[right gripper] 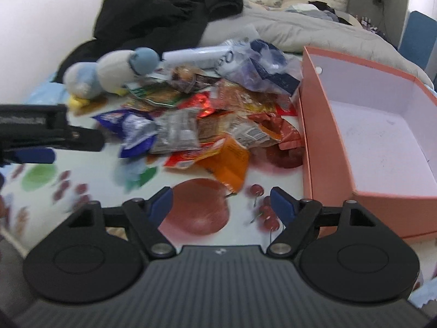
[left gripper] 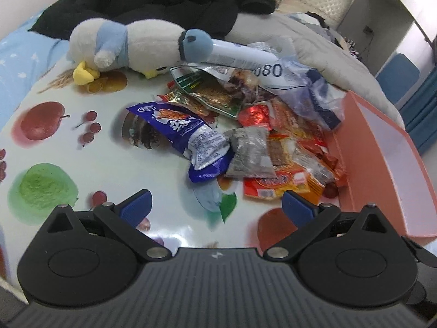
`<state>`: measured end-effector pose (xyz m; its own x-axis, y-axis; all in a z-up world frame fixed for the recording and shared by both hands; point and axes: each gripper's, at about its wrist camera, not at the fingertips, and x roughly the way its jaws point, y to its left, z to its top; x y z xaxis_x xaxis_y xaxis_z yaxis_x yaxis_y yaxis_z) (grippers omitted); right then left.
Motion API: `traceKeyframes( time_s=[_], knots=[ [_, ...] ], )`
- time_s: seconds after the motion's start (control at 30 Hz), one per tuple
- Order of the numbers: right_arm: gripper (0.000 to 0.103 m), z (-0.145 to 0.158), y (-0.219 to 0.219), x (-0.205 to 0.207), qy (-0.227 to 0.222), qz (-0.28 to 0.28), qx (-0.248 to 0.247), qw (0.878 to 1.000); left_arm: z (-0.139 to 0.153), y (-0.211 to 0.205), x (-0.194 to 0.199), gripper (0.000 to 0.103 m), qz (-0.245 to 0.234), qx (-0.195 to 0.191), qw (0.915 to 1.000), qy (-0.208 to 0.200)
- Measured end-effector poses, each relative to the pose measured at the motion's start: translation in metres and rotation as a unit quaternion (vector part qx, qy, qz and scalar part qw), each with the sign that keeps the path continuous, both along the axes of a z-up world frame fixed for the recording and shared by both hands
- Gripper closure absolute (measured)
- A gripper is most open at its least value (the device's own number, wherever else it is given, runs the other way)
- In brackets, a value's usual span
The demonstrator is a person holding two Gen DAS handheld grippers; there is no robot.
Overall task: Organize snacks
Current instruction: 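Reach the left tool to the blue bag while the right tool reaches the orange packet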
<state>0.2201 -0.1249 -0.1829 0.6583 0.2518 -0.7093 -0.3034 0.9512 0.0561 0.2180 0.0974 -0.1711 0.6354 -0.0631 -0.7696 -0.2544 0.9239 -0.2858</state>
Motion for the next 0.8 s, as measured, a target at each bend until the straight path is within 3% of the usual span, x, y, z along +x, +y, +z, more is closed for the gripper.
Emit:
traceKeyframes(
  time_s=[0.23, 0.43, 0.57, 0.7, 0.8],
  knots=[
    [0.027, -0.025, 0.01, 0.038, -0.01, 0.02, -0.038, 0.999, -0.03, 0.012, 0.04, 0.004, 0.013, -0.001, 0.9998, 0.013],
    [0.032, -0.046, 0.015, 0.069, 0.01, 0.024, -0.048, 0.999, -0.046, 0.027, 0.067, 0.004, 0.041, -0.034, 0.9986, 0.002],
    [0.036, -0.06, 0.02, 0.079, 0.006, 0.032, -0.068, 0.997, -0.058, 0.031, 0.083, 0.004, 0.049, -0.04, 0.998, 0.007],
    [0.039, -0.064, 0.02, 0.081, 0.004, 0.034, -0.056, 0.998, -0.071, 0.032, 0.093, 0.004, 0.056, -0.042, 0.9976, 0.006],
    [0.054, -0.063, 0.02, 0.084, 0.014, 0.036, -0.037, 0.999, -0.078, 0.034, 0.096, 0.009, 0.059, -0.053, 0.9968, 0.003]
  ],
)
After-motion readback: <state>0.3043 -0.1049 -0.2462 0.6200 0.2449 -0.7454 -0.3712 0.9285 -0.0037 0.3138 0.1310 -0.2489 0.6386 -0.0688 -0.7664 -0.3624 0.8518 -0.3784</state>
